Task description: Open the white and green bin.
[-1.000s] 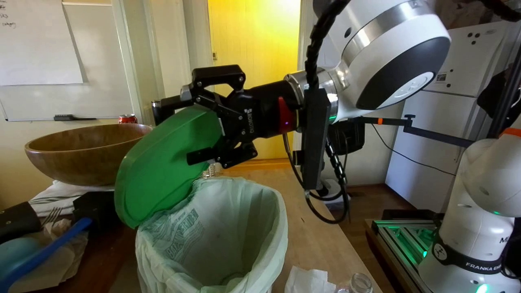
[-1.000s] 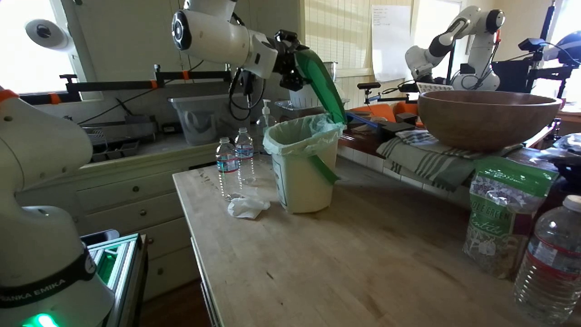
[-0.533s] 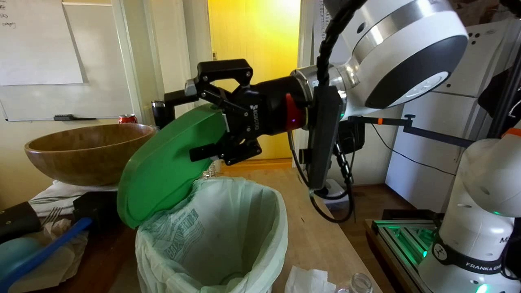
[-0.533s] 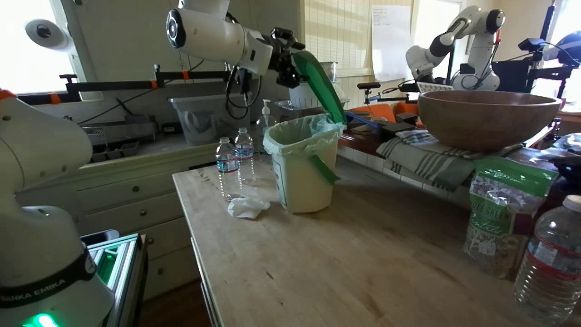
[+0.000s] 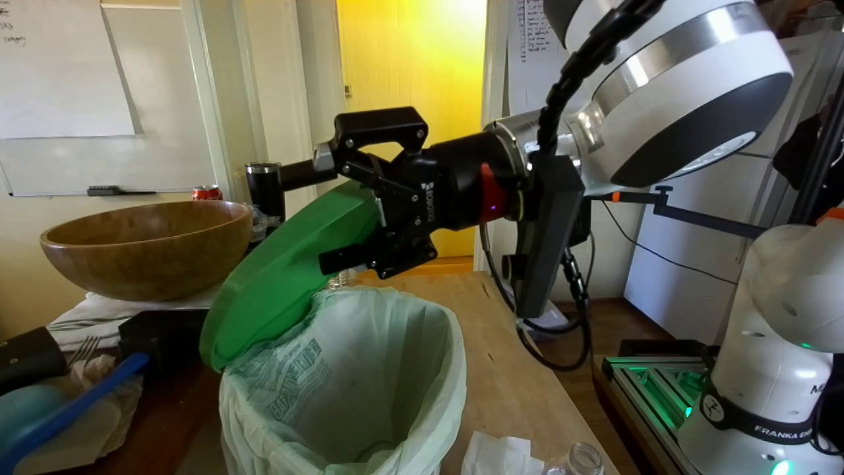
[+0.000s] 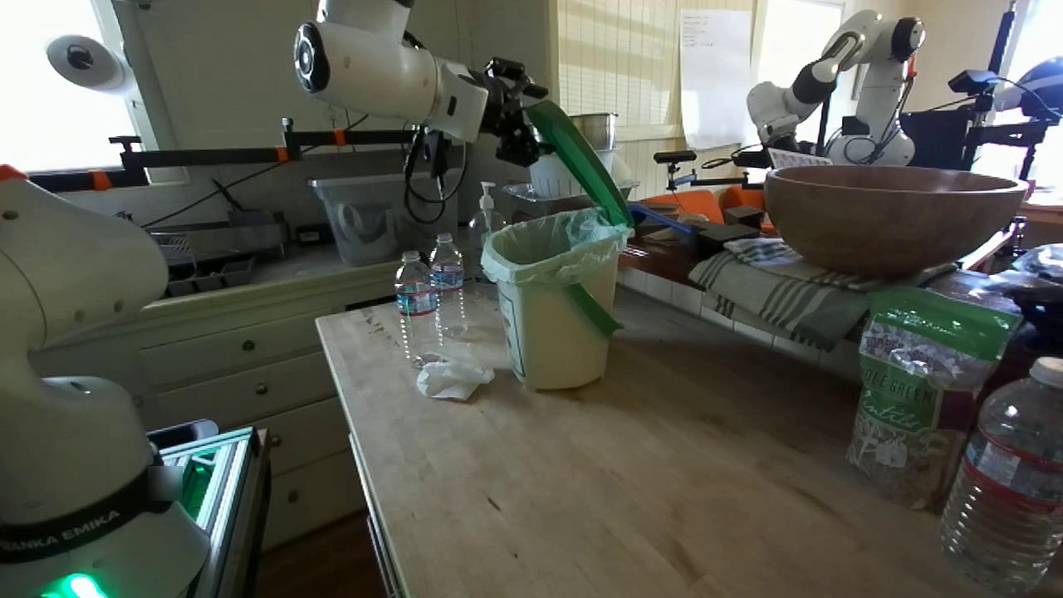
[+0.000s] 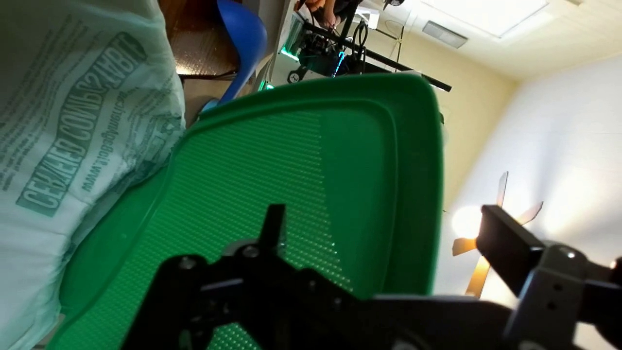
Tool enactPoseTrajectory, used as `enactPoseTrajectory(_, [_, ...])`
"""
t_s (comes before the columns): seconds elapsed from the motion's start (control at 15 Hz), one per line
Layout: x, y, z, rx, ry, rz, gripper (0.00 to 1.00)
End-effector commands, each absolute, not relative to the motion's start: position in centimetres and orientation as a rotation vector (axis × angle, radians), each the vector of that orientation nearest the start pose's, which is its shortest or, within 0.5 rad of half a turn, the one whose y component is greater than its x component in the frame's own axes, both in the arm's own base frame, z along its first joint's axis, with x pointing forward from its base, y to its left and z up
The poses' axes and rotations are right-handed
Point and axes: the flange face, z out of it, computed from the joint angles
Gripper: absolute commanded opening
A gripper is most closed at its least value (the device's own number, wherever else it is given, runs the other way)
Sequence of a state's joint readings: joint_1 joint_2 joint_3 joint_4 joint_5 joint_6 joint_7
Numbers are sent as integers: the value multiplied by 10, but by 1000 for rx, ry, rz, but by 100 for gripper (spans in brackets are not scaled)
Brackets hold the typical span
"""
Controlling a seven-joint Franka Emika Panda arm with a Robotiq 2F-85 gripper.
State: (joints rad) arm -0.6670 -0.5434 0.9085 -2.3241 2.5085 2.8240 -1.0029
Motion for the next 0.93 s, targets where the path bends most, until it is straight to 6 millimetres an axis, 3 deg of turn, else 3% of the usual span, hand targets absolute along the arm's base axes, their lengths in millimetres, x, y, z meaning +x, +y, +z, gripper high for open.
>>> enactPoseTrajectory(0.0, [437,112,504,-1755,784,-1249,100])
enactPoseTrajectory(0.87, [475,75,527,-1726,780,-1376,100])
